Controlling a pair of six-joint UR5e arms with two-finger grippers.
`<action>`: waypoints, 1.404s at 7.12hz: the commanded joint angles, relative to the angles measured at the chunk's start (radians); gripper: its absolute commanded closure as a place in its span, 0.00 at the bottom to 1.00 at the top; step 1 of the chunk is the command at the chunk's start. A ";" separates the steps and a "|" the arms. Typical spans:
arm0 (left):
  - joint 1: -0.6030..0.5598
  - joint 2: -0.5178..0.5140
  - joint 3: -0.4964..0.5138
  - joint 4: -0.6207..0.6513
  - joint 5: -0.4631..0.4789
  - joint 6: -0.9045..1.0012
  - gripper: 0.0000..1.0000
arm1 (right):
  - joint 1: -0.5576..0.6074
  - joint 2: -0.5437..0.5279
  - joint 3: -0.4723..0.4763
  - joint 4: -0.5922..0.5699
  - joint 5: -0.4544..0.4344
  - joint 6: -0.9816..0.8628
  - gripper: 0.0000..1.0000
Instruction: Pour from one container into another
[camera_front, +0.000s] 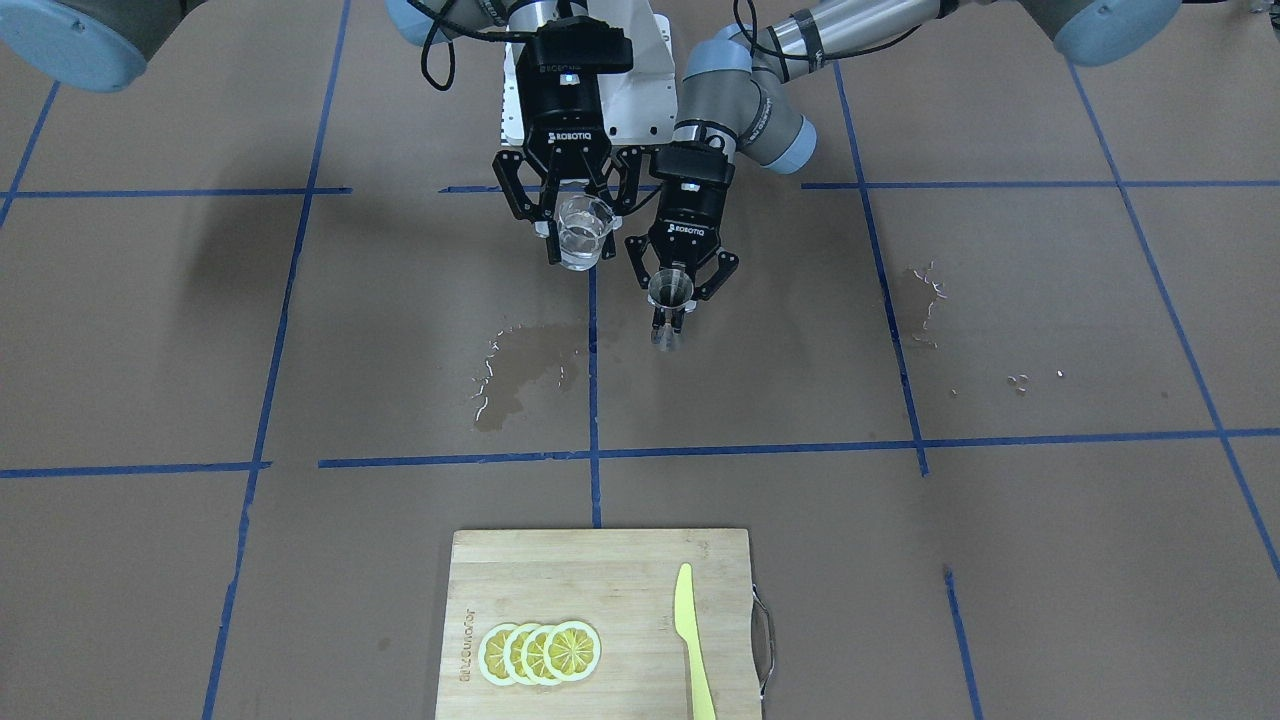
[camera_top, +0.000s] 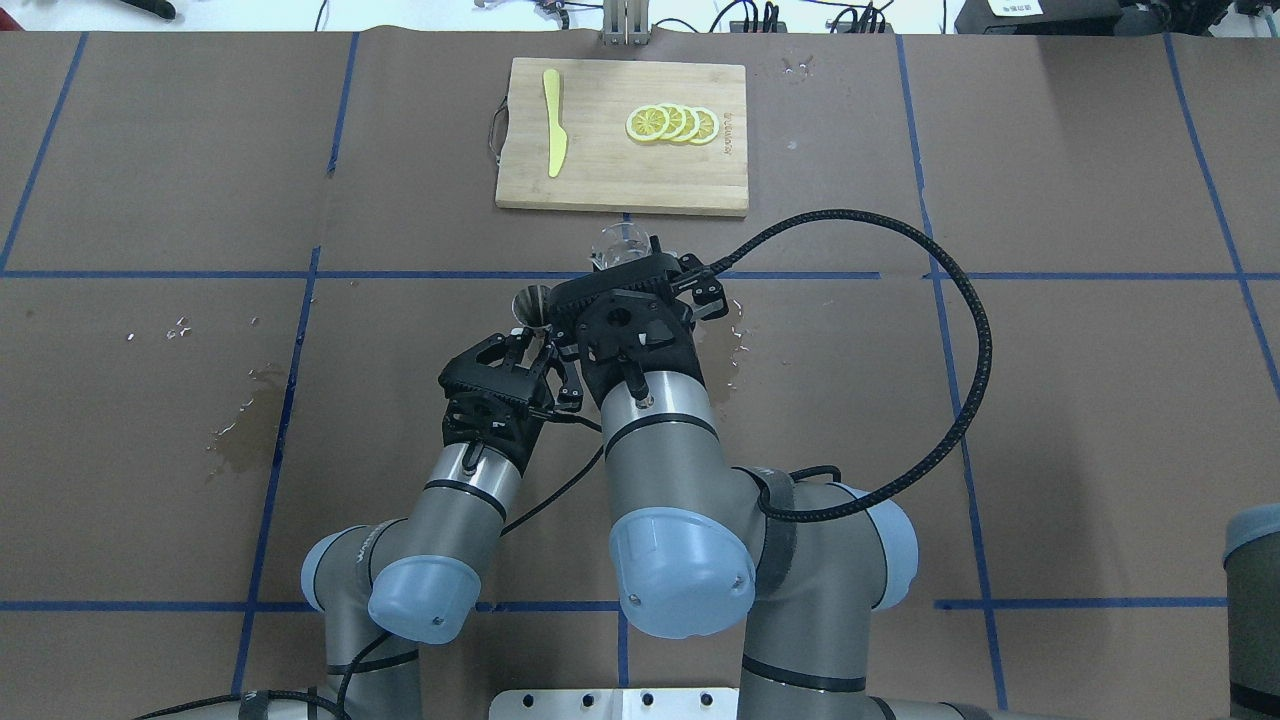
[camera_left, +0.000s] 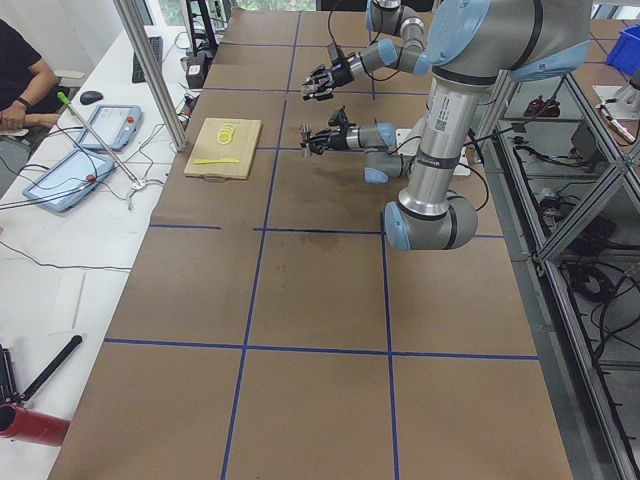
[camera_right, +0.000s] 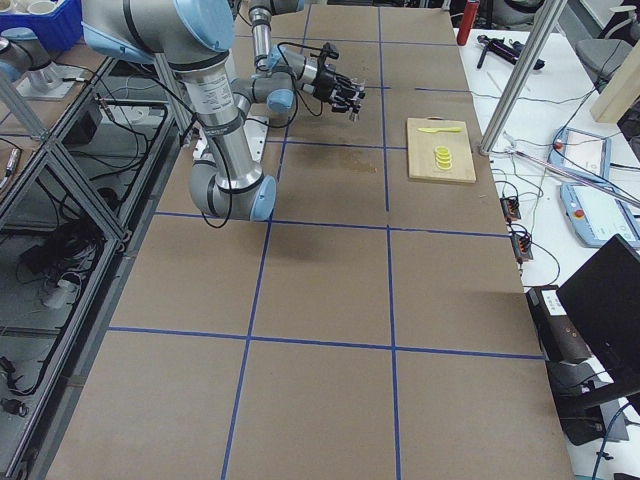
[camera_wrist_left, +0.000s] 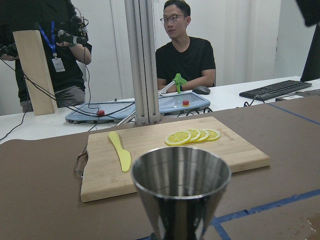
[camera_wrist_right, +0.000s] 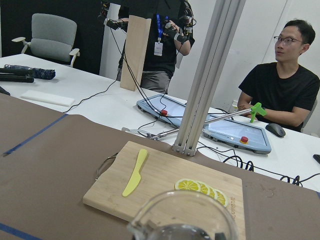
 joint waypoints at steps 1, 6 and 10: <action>0.001 -0.003 0.005 0.000 -0.002 0.000 1.00 | 0.006 0.024 0.000 -0.064 0.017 -0.071 1.00; 0.003 -0.047 0.036 0.000 -0.004 0.002 1.00 | 0.029 0.048 -0.012 -0.130 0.052 -0.112 1.00; 0.003 -0.067 0.050 0.002 -0.004 0.002 1.00 | 0.033 0.059 -0.014 -0.185 0.069 -0.187 1.00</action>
